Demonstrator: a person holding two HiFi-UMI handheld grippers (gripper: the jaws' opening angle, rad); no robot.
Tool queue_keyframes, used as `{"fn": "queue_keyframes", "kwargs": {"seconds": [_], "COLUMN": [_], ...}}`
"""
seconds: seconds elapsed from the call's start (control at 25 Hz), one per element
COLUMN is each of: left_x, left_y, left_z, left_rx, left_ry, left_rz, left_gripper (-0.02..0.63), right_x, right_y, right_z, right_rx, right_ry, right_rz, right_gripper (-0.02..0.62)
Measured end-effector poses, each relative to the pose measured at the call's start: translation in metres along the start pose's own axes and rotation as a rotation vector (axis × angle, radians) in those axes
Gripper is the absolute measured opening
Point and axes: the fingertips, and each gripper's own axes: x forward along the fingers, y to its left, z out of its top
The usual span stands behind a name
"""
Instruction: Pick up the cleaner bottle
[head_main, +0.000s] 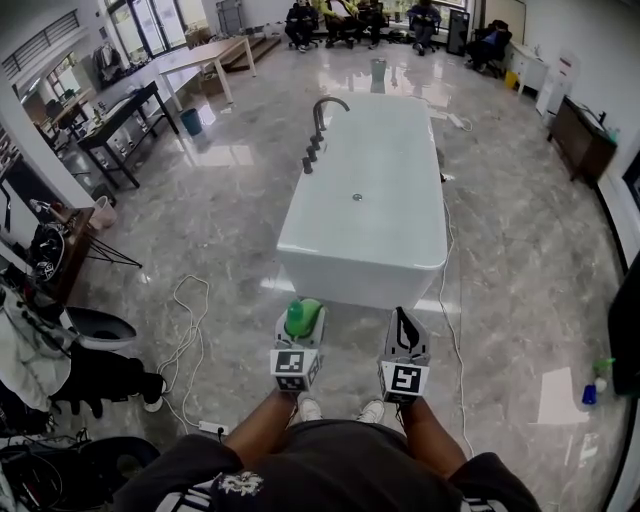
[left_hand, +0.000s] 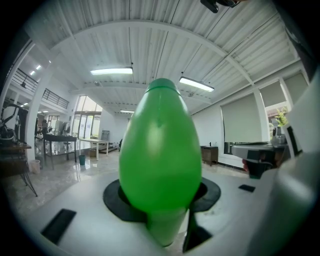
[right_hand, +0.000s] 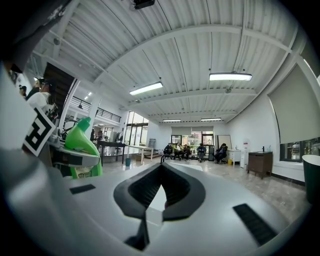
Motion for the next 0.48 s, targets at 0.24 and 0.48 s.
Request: {"fn": "queue_keyframes", "kwargs": {"seconds": [0.24, 0.48], "left_x": [-0.002, 0.002], "left_y": [0.009, 0.021], "left_z": [-0.002, -0.005], "left_rx": [-0.009, -0.021], "left_ry": [-0.002, -0.002], "left_rz": [-0.016, -0.017], "left_gripper": [0.181, 0.181], "right_x": [0.004, 0.014], "right_y": [0.008, 0.015], "right_z": [-0.003, -0.005], "right_rx": [-0.009, -0.023], "right_ry": [0.02, 0.016], "right_rz": [-0.01, -0.013], "right_gripper": [0.015, 0.015]}}
